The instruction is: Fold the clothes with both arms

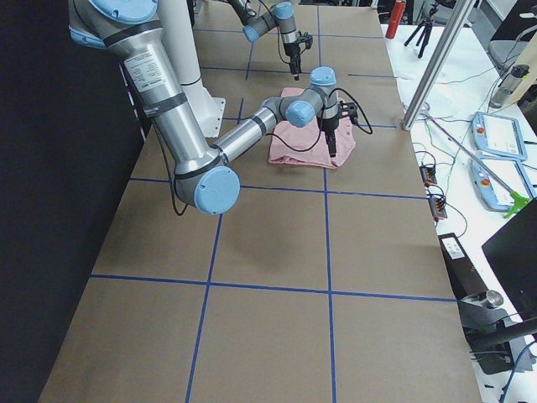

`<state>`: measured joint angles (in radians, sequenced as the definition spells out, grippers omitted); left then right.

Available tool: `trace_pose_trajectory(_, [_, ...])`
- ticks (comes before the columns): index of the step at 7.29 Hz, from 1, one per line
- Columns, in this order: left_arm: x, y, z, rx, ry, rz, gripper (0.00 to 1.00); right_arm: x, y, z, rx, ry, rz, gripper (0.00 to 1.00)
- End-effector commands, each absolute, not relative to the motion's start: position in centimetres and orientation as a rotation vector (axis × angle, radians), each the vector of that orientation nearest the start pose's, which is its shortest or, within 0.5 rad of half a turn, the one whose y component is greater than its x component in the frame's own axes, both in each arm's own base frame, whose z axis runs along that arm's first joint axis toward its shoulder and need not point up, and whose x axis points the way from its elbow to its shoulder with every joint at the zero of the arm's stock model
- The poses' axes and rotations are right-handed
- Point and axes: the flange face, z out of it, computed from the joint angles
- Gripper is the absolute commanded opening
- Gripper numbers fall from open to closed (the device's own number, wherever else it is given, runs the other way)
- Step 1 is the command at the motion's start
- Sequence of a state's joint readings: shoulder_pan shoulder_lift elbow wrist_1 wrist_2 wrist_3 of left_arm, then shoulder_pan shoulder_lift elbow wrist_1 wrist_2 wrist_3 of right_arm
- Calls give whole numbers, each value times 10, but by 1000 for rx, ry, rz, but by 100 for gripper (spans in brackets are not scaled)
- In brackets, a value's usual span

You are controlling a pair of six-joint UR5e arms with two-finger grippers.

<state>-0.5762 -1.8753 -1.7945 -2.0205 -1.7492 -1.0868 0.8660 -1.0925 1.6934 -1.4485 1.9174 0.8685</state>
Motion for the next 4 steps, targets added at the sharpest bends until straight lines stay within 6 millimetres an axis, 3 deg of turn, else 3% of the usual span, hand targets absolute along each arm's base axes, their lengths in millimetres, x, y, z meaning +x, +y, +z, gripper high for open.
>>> trace_pose_trajectory(1, [472, -395, 351, 314, 918, -9, 53, -348, -562, 322, 271, -742, 36, 100])
trace_pose_trajectory(4, [489, -384, 354, 296, 914, 13, 51, -347, -561, 323, 273, -739, 39, 100])
